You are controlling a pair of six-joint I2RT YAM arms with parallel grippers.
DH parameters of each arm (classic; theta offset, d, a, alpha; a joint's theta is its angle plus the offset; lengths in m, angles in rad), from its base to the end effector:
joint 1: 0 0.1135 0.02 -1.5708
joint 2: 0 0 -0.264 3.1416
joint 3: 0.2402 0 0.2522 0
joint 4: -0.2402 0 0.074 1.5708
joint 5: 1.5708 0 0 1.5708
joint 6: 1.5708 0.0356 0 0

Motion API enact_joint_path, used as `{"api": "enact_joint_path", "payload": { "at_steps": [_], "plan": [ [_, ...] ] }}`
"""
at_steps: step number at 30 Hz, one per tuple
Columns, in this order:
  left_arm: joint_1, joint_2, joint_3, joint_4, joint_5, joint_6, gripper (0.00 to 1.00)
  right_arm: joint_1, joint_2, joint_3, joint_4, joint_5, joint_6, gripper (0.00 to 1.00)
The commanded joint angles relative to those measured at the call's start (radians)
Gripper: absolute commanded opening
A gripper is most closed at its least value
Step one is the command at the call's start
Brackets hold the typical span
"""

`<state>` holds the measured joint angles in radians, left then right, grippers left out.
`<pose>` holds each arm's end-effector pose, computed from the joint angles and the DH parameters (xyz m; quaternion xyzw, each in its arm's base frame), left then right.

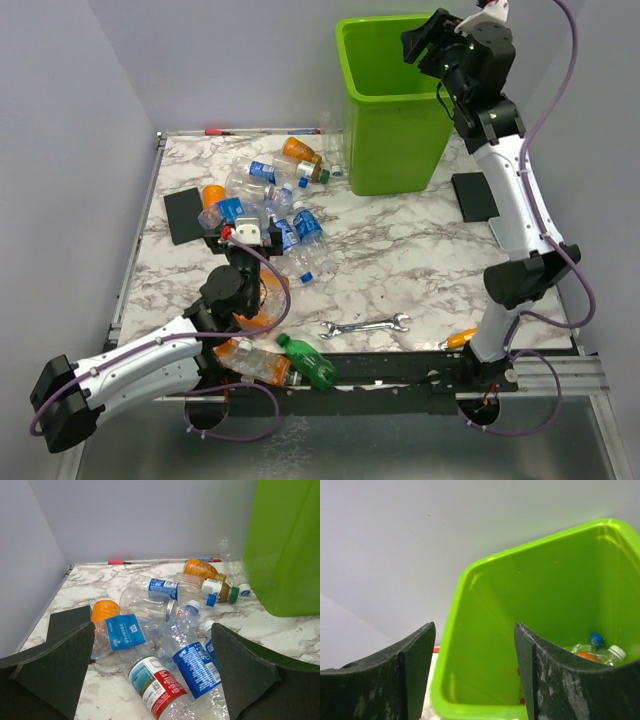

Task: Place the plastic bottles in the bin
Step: Place the plastic bottle in the trash bin.

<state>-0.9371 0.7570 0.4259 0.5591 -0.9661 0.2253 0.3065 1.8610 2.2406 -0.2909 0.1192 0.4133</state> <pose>0.1249 -0.1205 0.2932 -0.0015 0.6601 0.0292 0.7506 0.3919 0.1196 0.5226 0.0799 0.6706 0.2217 0.7034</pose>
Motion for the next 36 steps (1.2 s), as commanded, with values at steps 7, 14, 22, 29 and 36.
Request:
{"api": "enact_joint_path", "payload": {
  "at_steps": [7, 14, 22, 29, 36],
  "plan": [
    [0.004, 0.02, 0.021, -0.045, 0.131, -0.032, 0.99, 0.061, -0.604, -0.702, 0.199, -0.316, 0.035, 0.66],
    [0.004, 0.095, 0.106, -0.238, 0.235, -0.152, 0.99, 0.065, -0.914, -1.23, 0.175, -0.383, 0.094, 0.65],
    [0.054, 0.302, 0.311, -0.551, 0.48, -0.494, 0.99, 0.064, -0.963, -1.607, 0.254, -0.474, 0.185, 0.64],
    [0.211, 0.533, 0.431, -0.687, 0.553, -0.843, 0.99, 0.065, -0.975, -1.723, 0.323, -0.478, 0.222, 0.64],
    [0.218, 0.703, 0.545, -0.707, 0.551, -0.941, 0.99, 0.065, -1.013, -1.728, 0.256, -0.447, 0.204, 0.64]
  ]
}}
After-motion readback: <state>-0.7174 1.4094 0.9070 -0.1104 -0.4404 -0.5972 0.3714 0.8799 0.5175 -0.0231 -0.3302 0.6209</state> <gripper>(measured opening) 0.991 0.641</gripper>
